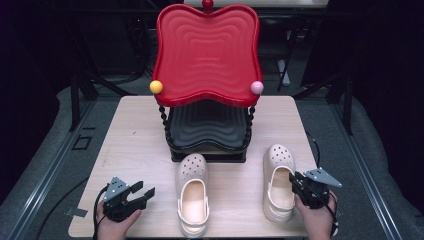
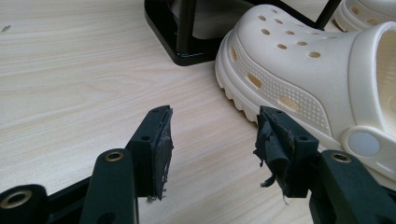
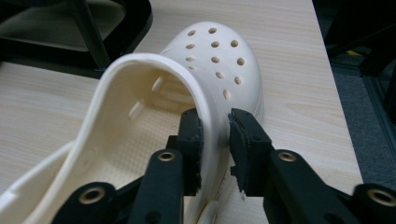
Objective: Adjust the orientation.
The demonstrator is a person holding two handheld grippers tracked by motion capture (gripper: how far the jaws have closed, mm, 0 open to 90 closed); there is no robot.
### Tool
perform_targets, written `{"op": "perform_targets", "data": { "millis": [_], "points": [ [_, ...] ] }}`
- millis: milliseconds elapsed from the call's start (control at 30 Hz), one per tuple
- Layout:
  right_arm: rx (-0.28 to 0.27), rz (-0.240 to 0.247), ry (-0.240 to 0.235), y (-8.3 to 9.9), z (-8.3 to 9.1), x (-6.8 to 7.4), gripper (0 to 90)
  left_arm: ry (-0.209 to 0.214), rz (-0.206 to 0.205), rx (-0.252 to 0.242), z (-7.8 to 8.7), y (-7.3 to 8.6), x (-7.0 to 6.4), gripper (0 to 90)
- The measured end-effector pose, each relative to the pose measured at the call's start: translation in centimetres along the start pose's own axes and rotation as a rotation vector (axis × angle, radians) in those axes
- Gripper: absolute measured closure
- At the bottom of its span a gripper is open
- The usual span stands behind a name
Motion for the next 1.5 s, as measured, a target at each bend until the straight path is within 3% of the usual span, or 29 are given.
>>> {"op": "perform_targets", "data": {
  "millis": [167, 400, 500, 733, 833, 1000, 1067, 1100, 1167, 1200, 1367, 1500],
  "points": [
    [0.019, 0.009, 0.041, -0.1, 0.5, 0.1, 80.7, -0.002, 0.002, -0.004, 0.2, 0.0, 0.1, 45.8],
    [0.017, 0.003, 0.036, 0.2, 2.1, 0.9, 82.9, 0.0, -0.003, -0.001, 0.2, 0.0, 0.0, 45.8],
    [0.027, 0.015, 0.018, 0.4, 3.0, 1.8, 82.9, 0.001, -0.002, -0.006, 0.3, -0.1, 0.0, 45.8],
    [0.049, 0.079, -0.054, 1.0, 4.3, 5.6, 82.9, 0.001, -0.002, -0.007, 0.3, -0.1, -0.1, 45.8],
    [0.034, 0.095, -0.088, 1.2, 4.2, 7.2, 82.9, 0.006, -0.002, -0.007, 0.3, -0.1, -0.2, 45.8],
    [0.086, 0.103, -0.149, 2.0, 3.6, 9.4, 82.9, 0.011, -0.007, -0.014, 0.1, -0.3, -0.6, 45.8],
    [0.071, 0.1, -0.161, 2.1, 2.9, 10.2, 82.8, 0.015, -0.012, -0.008, 0.2, -0.3, -0.9, 45.8],
    [0.098, 0.108, -0.16, 2.2, 2.9, 10.5, 82.8, 0.016, -0.012, -0.016, 0.1, -0.4, -1.0, 45.8],
    [0.071, 0.115, -0.156, 2.1, 2.4, 11.1, 82.7, 0.027, -0.014, -0.012, 0.1, -0.5, -1.4, 45.8],
    [0.094, 0.127, -0.151, 2.2, 2.4, 11.4, 82.7, 0.031, -0.013, -0.022, 0.1, -0.6, -1.6, 45.5],
    [0.104, 0.15, -0.131, 2.3, 1.9, 12.3, 82.3, 0.059, -0.026, -0.029, -0.1, -1.1, -2.9, 44.8],
    [0.096, 0.151, -0.126, 2.4, 1.2, 13.4, 81.2, 0.112, -0.027, -0.055, -0.3, -2.2, -4.7, 43.7]
  ]
}}
Point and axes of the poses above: each handheld gripper's, and its own axes: z roughly backward along the jaws, y roughly out of its underside, x roughly to its left, the point moved 8 cm from there along -z, roughly forward along the jaws, and after that the axes turned 12 degrees about -z, right-handed, at the moved point
